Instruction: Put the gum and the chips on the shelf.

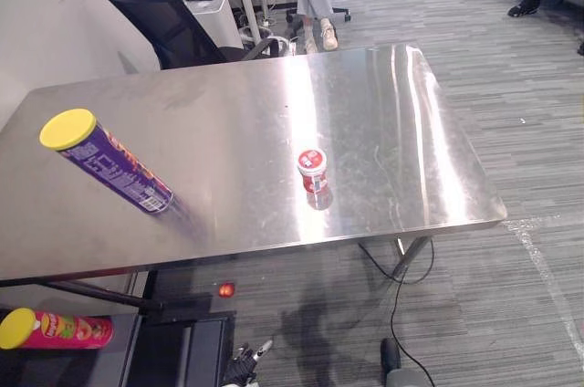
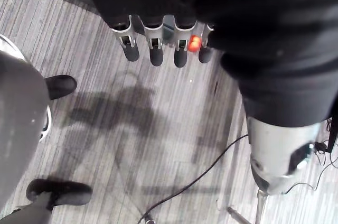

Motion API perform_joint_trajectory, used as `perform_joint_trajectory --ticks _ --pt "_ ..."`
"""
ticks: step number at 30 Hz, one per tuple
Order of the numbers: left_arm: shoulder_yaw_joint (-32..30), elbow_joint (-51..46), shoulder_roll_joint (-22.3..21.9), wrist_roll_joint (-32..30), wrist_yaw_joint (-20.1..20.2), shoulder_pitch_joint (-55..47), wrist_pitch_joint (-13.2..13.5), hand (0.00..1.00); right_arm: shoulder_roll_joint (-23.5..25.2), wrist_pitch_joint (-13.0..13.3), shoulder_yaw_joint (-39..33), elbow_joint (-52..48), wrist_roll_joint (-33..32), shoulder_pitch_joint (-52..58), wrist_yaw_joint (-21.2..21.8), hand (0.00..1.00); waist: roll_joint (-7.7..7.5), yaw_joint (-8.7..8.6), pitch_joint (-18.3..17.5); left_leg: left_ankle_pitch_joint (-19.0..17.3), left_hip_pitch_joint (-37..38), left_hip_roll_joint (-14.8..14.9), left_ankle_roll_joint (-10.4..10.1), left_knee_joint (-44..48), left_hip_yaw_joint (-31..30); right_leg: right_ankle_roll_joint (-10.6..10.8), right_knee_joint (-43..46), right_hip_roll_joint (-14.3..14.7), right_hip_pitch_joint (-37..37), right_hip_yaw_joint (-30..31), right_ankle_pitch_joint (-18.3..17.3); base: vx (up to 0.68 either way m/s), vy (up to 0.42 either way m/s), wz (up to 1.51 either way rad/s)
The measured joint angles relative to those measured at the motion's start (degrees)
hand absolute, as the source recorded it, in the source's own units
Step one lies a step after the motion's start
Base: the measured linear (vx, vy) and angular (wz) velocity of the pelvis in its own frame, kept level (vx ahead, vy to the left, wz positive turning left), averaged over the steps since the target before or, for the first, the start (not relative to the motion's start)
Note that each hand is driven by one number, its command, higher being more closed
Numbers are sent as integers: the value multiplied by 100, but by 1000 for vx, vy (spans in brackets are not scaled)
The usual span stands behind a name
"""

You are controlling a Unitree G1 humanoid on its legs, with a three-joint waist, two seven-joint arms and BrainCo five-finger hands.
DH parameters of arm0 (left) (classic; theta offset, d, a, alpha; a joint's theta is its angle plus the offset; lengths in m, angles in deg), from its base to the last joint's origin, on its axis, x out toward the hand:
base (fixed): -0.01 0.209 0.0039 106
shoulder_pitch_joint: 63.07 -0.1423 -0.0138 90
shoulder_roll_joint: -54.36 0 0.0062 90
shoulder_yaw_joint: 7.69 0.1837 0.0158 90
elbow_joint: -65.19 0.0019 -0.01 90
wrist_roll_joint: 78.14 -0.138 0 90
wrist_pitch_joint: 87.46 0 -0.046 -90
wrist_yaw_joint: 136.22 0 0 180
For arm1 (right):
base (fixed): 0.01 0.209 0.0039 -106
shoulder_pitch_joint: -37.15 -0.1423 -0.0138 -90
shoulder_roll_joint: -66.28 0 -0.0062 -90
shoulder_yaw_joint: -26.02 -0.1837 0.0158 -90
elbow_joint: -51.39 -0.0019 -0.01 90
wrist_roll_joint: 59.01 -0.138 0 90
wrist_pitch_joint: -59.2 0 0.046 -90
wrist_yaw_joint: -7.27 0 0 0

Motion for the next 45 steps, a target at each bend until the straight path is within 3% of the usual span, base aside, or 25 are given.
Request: perform_joint_trajectory --ticks 4,7,9,17,29,45 --pt "8 10 -14 -4 71 -109 -18 0 213 45 497 -1384 328 352 216 0 -65 0 23 -60 2 14 35 -26 -1 3 -43 19 -15 12 1 -114 -63 -6" --pt "56 1 -27 -5 133 -139 -16 0 238 59 941 -2310 410 738 688 0 -70 7 19 -57 4 10 38 -35 -7 9 -45 14 -13 9 7 -60 -47 0" --pt "96 -7 -25 -14 205 -140 -12 0 225 218 1252 -2925 363 992 1221 0 -89 4 9 -54 -32 9 43 -39 -49 17 -60 -2 -12 -30 15 -33 -34 8" --pt "180 -173 3 -216 218 -117 31 0 81 417 2480 -3534 -377 1201 2385 0 -207 52 -45 -6 -205 -5 108 -31 -392 23 -103 -100 39 -386 21 -20 -33 24" --pt "346 -229 36 -236 57 -15 66 0 2 419 3848 -3235 -600 650 2431 0 -235 298 -25 46 -524 -7 150 68 -935 23 -146 -190 100 -905 20 -37 -39 22" --pt "376 -377 53 -242 -41 2 57 0 205 378 4177 -2100 -579 -131 1995 0 -232 469 80 325 -792 -18 146 -128 -1310 25 -148 -180 -1 -1286 18 -35 -41 13"
